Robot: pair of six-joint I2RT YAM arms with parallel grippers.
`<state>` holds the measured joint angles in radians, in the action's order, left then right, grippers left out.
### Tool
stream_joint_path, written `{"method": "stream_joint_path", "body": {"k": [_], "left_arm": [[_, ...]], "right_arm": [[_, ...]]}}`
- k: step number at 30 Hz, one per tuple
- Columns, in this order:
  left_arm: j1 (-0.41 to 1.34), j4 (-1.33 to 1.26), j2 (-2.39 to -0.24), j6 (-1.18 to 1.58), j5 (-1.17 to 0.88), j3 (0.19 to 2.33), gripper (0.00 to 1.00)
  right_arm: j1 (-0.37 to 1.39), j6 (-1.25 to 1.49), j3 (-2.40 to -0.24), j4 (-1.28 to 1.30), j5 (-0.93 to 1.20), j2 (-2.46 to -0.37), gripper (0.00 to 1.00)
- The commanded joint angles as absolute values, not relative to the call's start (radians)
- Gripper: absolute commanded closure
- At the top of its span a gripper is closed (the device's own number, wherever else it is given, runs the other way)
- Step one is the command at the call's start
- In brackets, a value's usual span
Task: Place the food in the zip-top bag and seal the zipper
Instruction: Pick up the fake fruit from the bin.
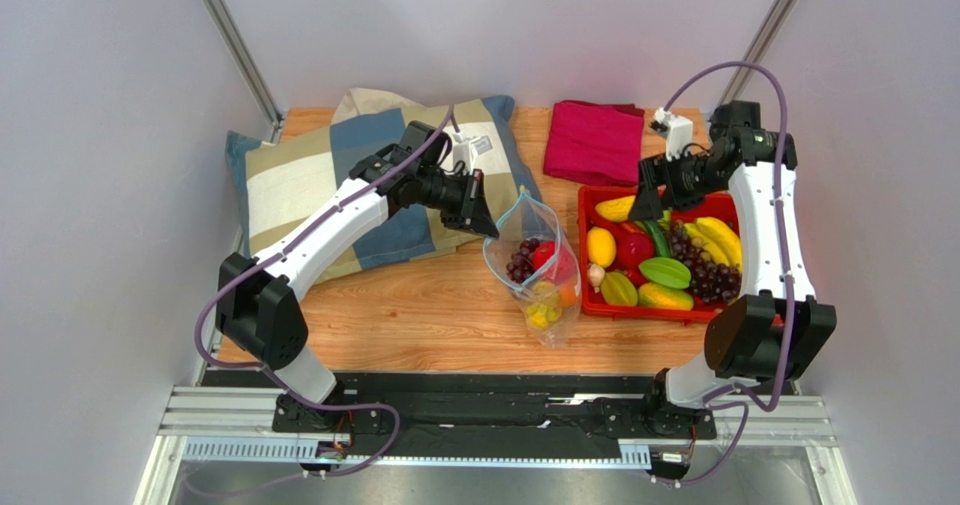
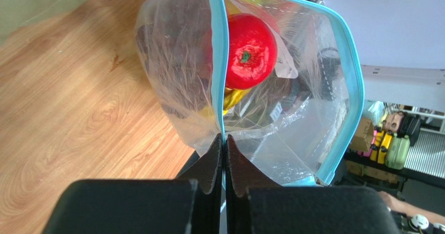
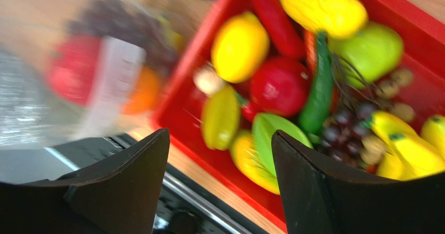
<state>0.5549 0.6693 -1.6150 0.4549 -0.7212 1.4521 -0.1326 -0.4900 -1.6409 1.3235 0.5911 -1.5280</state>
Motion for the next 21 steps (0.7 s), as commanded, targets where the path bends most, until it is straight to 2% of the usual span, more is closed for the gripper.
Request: {"method": "stream_joint_path", "body": {"k": [1,11,21], "left_arm": [[0.583,0.635,-1.562,0.442,-0.750,1.494,1.00],[0.586,0.627,-1.577,0.433,-0.735,1.505,1.00],[0.586,0.626,-1.577,0.431,-0.726,1.500,1.00]], "right_arm": [[-0.146,-0.735,-1.507,1.439,0.333,-1.523,0.26],[-0.115,-0.851,-1.313,1.181,0.123,-1.591,0.26],[-0.112,-0.910,-1.180,1.059,0.078,-1.617,0.25]]}}
